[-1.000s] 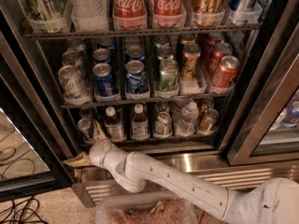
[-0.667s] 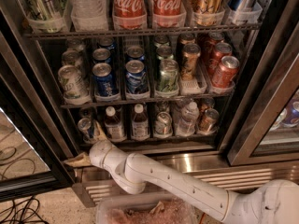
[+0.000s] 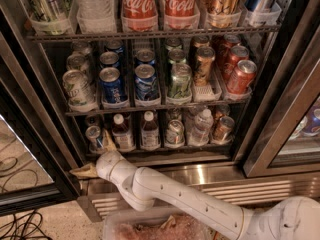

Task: Pick redbull can from bottom shelf of fridge

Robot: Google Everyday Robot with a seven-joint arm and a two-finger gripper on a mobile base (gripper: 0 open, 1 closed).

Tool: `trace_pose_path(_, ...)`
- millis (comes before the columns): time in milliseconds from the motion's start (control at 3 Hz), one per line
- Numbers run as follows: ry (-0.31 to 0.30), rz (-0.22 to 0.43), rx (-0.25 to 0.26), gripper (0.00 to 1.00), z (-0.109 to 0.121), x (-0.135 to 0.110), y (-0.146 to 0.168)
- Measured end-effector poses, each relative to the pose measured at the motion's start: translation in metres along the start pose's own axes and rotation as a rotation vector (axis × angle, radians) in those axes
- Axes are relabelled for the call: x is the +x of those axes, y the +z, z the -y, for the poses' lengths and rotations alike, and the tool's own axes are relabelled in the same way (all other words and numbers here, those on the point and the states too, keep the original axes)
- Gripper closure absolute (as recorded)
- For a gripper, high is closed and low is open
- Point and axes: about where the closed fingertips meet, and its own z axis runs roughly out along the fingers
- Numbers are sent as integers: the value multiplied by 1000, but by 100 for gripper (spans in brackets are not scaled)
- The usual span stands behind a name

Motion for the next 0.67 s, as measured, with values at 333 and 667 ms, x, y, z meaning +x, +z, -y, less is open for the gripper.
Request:
trace_pose_path(333, -1, -5, 54, 2, 9, 4, -2)
trace_pose_path(667, -1, -5, 54, 2, 9, 4, -2)
